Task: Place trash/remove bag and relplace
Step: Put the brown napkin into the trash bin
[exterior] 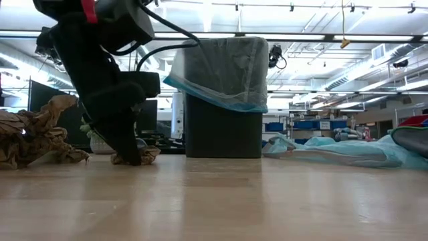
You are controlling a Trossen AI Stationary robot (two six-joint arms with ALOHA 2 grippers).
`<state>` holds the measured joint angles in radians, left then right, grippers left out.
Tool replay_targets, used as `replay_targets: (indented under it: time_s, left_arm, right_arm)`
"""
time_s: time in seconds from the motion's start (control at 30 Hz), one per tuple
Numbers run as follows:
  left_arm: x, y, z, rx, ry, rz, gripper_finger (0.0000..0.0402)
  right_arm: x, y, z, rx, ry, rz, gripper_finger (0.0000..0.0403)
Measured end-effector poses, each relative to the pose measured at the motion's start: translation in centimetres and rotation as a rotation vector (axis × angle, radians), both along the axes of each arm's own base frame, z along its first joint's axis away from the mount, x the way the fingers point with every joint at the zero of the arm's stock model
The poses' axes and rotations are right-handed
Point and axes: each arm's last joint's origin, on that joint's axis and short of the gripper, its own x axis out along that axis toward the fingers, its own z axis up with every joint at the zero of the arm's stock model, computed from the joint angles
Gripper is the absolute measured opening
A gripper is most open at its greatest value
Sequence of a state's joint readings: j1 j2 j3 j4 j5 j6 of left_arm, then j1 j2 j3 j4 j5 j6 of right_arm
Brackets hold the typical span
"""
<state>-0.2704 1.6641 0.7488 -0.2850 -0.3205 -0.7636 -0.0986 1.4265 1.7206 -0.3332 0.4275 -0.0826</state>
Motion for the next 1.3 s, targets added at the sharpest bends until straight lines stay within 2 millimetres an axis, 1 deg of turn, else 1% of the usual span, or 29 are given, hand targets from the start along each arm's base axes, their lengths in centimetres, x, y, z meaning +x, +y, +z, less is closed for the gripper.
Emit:
replay_targets:
  time_s: [0.07,0.1,0.27,0.37,0.5,0.63,0.67,0.73,0.83,0.97,1.13,1.3]
  left_arm:
    - [0.1,0.0,0.2,-0.026,-0.013,0.012,0.0016]
    - [0.1,0.1,0.4,-0.045,-0.018,0.02,0.001]
    - [0.7,0.1,1.7,-0.14,-0.044,0.004,0.0004]
    - [1.3,0.0,2.9,-0.2,-0.078,-0.02,0.0003]
    - [2.0,0.0,4.5,-0.21,-0.126,-0.023,0.0002]
    - [2.8,0.0,6.9,-0.197,-0.19,-0.066,0.0001]
    - [3.0,0.1,7.5,-0.187,-0.195,-0.07,0.0001]
    - [3.4,0.3,8.7,-0.158,-0.196,-0.088,0.0001]
    - [4.2,0.7,11.2,-0.119,-0.2,-0.121,0.0001]
    - [5.0,1.5,14.5,-0.056,-0.209,-0.158,0.0001]
    - [5.9,2.7,19.3,-0.009,-0.277,-0.189,0.0001]
    - [6.3,3.8,24.3,0.072,-0.394,-0.239,0.0001]
  right_arm:
    - [0.0,0.1,0.1,-0.001,-0.004,0.0,0.0162]
    - [0.0,0.2,0.0,0.0,-0.004,-0.003,0.0156]
    - [0.2,0.2,-0.6,0.009,0.039,-0.071,0.0123]
    - [0.3,0.4,-0.7,0.022,0.046,-0.071,0.0102]
    - [0.1,1.6,-0.4,-0.014,0.046,-0.037,0.0065]
    - [-0.3,2.8,0.2,-0.064,0.038,-0.054,0.0013]
    - [-0.4,3.1,0.3,-0.078,0.037,-0.054,0.0007]
    - [-0.8,3.7,0.5,-0.09,0.037,-0.068,0.0007]
    - [-1.7,4.4,1.1,-0.094,0.021,-0.077,0.0005]
    - [-3.5,5.0,2.1,-0.086,-0.025,-0.057,0.0001]
    - [-5.8,5.6,3.4,-0.07,-0.086,-0.058,0.0]
    - [-7.8,6.5,4.2,-0.055,-0.125,-0.047,0.0]
